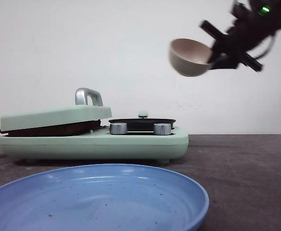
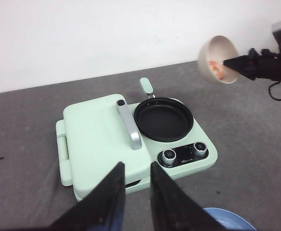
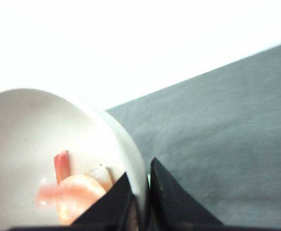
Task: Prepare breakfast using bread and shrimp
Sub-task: 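Lift the bowl with the right gripper over the frying pan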
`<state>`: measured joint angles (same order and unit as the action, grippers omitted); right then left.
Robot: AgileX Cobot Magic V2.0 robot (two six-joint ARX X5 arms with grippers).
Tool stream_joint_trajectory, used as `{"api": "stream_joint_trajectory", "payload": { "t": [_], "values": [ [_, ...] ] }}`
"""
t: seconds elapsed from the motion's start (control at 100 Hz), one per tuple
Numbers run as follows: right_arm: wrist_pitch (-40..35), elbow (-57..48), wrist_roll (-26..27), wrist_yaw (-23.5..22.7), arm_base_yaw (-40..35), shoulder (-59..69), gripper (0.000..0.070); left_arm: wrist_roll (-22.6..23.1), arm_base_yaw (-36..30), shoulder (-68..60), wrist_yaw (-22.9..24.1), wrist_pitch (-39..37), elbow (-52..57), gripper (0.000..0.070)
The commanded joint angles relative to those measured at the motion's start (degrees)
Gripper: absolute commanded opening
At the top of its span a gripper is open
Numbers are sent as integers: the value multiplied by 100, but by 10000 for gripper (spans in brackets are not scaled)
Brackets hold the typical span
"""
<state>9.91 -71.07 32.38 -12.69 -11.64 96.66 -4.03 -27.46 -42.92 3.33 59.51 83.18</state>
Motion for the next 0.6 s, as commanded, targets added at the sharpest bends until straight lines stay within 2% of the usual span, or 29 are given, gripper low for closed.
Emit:
{"api": "stream_joint_trajectory", "payload": {
  "t": [0.0,0.26,0.42,0.59],
  "values": [
    [-87,-304,-603,361,-295,111,0,90,-31,-17,37,-83,98,10],
    [-90,-772,-1794,1847,-1327,227,0,173,-31,-13,37,-63,98,10],
    [249,-772,-2564,2750,-1788,424,0,173,-31,-13,37,-61,98,10],
    [649,-772,-3320,3287,-2037,706,0,173,-31,-13,37,-31,98,10]
  ]
}}
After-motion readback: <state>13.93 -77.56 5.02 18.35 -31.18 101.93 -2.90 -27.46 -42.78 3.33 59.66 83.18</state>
